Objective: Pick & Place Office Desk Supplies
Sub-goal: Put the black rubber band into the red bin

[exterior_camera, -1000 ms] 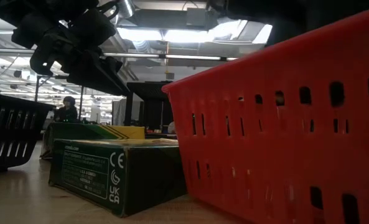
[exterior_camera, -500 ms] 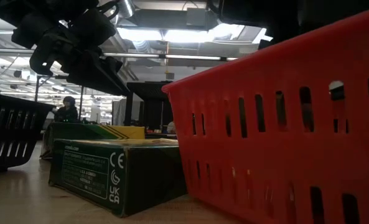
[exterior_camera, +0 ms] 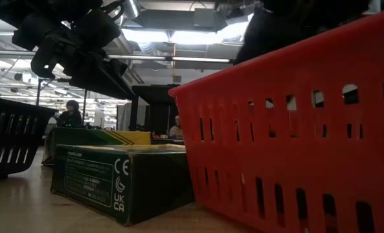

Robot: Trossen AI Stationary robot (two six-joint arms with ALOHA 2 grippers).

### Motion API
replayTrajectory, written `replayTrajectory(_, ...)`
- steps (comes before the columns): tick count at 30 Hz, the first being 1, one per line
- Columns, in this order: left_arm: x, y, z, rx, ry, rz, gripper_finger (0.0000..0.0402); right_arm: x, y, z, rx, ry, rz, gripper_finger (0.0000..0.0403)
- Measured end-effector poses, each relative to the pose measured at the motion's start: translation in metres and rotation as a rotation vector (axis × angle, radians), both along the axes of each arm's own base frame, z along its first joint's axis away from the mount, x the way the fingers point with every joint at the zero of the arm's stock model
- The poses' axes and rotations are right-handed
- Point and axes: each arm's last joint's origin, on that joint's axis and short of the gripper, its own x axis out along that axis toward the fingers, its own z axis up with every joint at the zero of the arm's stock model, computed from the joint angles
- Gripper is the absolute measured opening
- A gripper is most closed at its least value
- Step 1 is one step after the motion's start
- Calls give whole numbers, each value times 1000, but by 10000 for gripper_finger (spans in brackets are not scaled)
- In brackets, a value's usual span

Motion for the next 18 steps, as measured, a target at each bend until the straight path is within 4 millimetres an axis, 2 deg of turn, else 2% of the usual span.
replayTrajectory(4,0,0,0,0,0,0,111,8,-15,3,-30,-42,-34,171)
replayTrajectory(8,0,0,0,0,0,1,111,19,-39,1,-85,-58,-132,167)
replayTrajectory(13,0,0,0,0,0,1,111,23,-70,-8,-184,47,-276,166)
replayTrajectory(18,0,0,0,0,1,1,111,21,-80,-13,-240,95,-286,166)
